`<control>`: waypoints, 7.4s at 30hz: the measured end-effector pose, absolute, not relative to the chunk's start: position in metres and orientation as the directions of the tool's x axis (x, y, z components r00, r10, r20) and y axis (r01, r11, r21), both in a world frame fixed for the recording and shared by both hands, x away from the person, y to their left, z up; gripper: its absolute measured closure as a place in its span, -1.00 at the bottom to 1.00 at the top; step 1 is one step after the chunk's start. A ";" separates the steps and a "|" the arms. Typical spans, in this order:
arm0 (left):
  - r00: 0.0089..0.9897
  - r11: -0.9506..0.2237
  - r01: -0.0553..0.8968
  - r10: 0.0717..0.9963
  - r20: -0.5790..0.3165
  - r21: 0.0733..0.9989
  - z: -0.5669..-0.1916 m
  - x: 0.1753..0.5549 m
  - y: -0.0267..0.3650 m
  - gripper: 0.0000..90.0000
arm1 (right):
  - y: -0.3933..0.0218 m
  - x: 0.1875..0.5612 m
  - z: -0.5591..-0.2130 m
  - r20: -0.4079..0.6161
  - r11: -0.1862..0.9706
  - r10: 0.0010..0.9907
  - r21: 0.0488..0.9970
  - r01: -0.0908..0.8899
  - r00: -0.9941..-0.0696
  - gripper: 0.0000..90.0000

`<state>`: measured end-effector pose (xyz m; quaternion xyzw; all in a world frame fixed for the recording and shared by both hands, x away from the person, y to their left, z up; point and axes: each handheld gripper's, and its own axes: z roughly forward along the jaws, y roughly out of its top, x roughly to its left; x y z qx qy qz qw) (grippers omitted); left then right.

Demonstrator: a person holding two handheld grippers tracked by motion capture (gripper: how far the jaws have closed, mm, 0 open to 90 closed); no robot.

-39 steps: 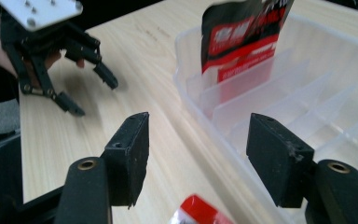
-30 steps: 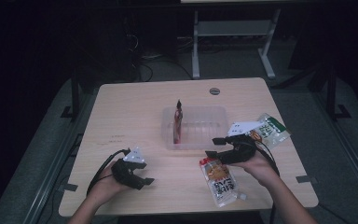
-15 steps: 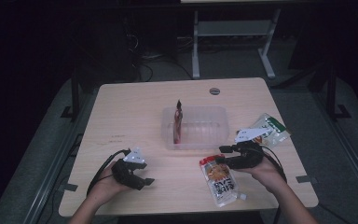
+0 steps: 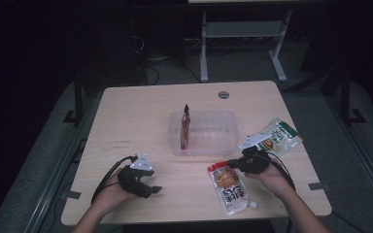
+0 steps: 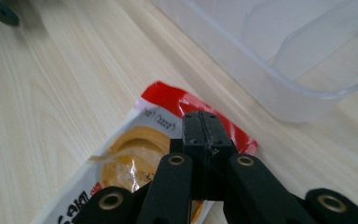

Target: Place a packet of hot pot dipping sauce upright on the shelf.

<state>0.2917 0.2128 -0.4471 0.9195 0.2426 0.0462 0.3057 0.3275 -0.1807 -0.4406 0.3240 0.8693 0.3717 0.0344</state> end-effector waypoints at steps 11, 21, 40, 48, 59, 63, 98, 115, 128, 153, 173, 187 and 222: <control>0.882 -0.703 0.414 0.466 -0.065 0.579 -0.449 0.292 0.210 -0.31 | -0.168 0.332 -0.454 0.165 0.571 0.584 0.612 0.547 -0.795 1.00; 0.881 -0.701 0.417 0.467 -0.069 0.578 -0.449 0.291 0.209 -0.31 | -0.148 0.330 -0.455 0.176 0.597 0.536 0.613 0.518 -0.826 1.00; 0.882 -0.699 0.413 0.468 -0.063 0.584 -0.448 0.292 0.211 -0.31 | -0.120 0.320 -0.442 0.162 0.607 0.450 0.666 0.434 -0.878 1.00; 0.882 -0.695 0.410 0.466 -0.063 0.590 -0.447 0.290 0.210 -0.31 | -0.169 0.306 -0.431 0.158 0.574 0.510 0.670 0.471 -0.846 1.00; 0.883 -0.695 0.411 0.464 -0.068 0.590 -0.448 0.290 0.206 -0.31 | -0.204 0.289 -0.442 0.132 0.613 0.568 0.590 0.525 -0.813 1.00; 0.879 -0.687 0.419 0.470 -0.076 0.594 -0.449 0.290 0.207 -0.31 | -0.201 0.292 -0.446 0.125 0.630 0.562 0.576 0.521 -0.817 1.00; 0.905 -0.691 0.364 0.422 -0.060 0.624 -0.438 0.284 0.199 -0.24 | -0.087 0.307 -0.458 0.094 0.729 0.369 0.587 0.351 -0.925 1.00; 0.942 -0.689 0.312 0.312 -0.120 0.654 -0.425 0.291 0.154 0.88 | -0.133 0.304 -0.438 0.222 0.572 0.461 0.665 0.479 -0.859 0.19; 0.954 -0.756 0.284 0.281 -0.099 0.590 -0.444 0.295 0.125 0.99 | -0.154 0.295 -0.443 0.261 0.558 0.490 0.640 0.529 -0.832 -0.18; 0.950 -0.785 0.298 0.302 -0.085 0.542 -0.451 0.295 0.123 1.00 | -0.120 0.296 -0.461 0.384 0.579 0.388 0.606 0.546 -0.838 -0.21; 0.950 -0.780 0.294 0.300 -0.084 0.552 -0.452 0.294 0.124 1.00 | -0.091 0.306 -0.470 0.449 0.559 0.335 0.613 0.559 -0.828 -0.02; 0.954 -0.779 0.280 0.291 -0.071 0.561 -0.452 0.292 0.124 1.00 | -0.093 0.311 -0.467 0.481 0.523 0.344 0.615 0.590 -0.806 0.34; 0.925 -0.697 0.340 0.368 -0.092 0.632 -0.423 0.294 0.178 0.89 | -0.115 0.312 -0.438 0.522 0.408 0.262 0.702 0.583 -0.812 1.00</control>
